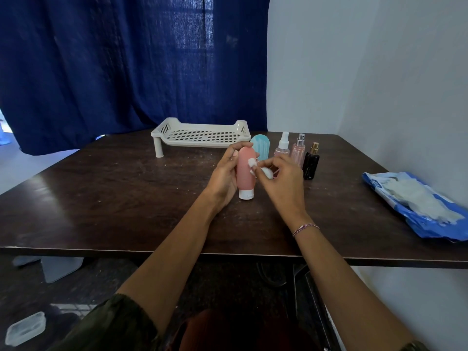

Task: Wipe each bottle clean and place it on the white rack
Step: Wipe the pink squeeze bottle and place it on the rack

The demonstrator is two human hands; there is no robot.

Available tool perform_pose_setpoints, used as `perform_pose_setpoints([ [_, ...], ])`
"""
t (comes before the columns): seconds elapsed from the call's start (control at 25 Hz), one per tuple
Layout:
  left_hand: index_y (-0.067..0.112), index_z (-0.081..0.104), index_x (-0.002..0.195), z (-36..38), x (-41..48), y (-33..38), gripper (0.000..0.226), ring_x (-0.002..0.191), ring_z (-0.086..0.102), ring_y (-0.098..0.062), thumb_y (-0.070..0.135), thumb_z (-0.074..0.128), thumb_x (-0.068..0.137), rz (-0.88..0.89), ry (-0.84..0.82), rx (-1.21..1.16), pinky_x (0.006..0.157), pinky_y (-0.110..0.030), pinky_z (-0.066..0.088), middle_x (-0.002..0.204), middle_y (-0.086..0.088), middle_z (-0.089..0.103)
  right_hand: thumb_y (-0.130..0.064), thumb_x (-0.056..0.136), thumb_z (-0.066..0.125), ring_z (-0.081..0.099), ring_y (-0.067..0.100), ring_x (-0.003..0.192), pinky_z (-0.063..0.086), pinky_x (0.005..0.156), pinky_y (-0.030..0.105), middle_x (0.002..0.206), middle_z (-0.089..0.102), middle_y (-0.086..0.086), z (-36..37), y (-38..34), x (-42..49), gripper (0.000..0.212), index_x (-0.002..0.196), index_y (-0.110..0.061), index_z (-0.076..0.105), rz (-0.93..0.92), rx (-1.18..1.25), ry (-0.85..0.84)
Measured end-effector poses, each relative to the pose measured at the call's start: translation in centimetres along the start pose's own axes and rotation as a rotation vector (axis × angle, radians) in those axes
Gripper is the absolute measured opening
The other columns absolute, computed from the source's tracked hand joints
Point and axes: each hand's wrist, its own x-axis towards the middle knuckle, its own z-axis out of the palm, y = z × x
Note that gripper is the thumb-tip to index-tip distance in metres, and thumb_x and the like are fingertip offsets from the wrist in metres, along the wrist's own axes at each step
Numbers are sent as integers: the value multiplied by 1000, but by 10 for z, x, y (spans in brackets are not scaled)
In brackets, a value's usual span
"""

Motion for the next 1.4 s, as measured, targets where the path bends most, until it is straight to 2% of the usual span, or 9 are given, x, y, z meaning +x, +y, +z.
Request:
perform_pose_setpoints([
  [0.12, 18, 52, 111, 0, 0, 1, 32, 105, 56, -16, 14, 21, 103, 3, -28, 18, 90, -34, 50, 121, -4, 55, -27, 81, 70, 55, 2, 80, 44, 67, 8, 90, 65, 0, 1, -4, 0, 19, 91, -11, 68, 19, 45, 47],
  [0.28, 15, 51, 115, 1, 0, -1, 31, 107, 55, -18, 11, 23, 102, 11, -64, 20, 93, -32, 47, 125, -11, 51, -20, 80, 71, 58, 10, 91, 47, 80, 18, 94, 67, 3, -2, -13, -2, 17, 95, -11, 69, -172, -2, 94],
  [0.4, 14, 51, 115, 0, 1, 0, 32, 105, 57, -17, 9, 23, 101, 10, -70, -6, 93, -30, 47, 122, -11, 54, -18, 79, 71, 57, 11, 94, 44, 83, 17, 97, 65, 3, -2, -15, -2, 17, 95, -10, 70, -270, -73, 76],
  [0.56, 18, 53, 111, -1, 2, 0, 32, 106, 52, -21, 14, 23, 103, 8, -59, 24, 85, -34, 48, 129, -12, 48, -17, 79, 71, 56, 3, 89, 43, 76, 2, 97, 67, 5, -5, -9, 3, 19, 96, -8, 71, -58, 41, 90],
  [0.64, 19, 54, 111, 0, 1, -1, 33, 106, 53, -20, 15, 22, 103, -1, -49, 34, 82, -34, 49, 129, -11, 48, -17, 79, 72, 56, 1, 89, 41, 75, -1, 98, 69, 6, -5, -7, 5, 21, 97, -8, 71, -3, 53, 114],
  [0.84, 17, 54, 112, -2, 2, -1, 33, 109, 55, -19, 13, 23, 103, -1, -56, 25, 90, -35, 49, 130, -12, 50, -14, 79, 71, 58, 6, 97, 48, 80, 9, 105, 66, 6, -3, -10, 3, 23, 101, -6, 70, -80, 76, 75],
  [1.0, 14, 54, 111, -5, 4, -1, 32, 100, 57, -18, 13, 23, 103, 28, -8, -13, 76, -27, 54, 125, -16, 50, -13, 74, 75, 55, 1, 90, 44, 80, 5, 97, 63, -1, -3, -7, 2, 20, 93, -7, 72, -79, 87, -21],
  [1.24, 6, 49, 118, -7, 8, -5, 30, 105, 56, -16, 21, 28, 103, 91, 91, 56, 83, -27, 53, 121, -16, 53, -9, 72, 77, 56, 1, 82, 44, 78, 4, 89, 61, -6, -8, -8, -4, 17, 88, -11, 74, -71, 71, -189],
  [1.4, 8, 49, 117, -7, 8, -4, 27, 105, 56, -16, 20, 30, 103, 62, 102, 30, 82, -27, 54, 122, -14, 54, -10, 73, 75, 56, 3, 82, 42, 76, 2, 89, 63, -3, -8, -12, -4, 16, 89, -11, 73, -62, 11, -195],
])
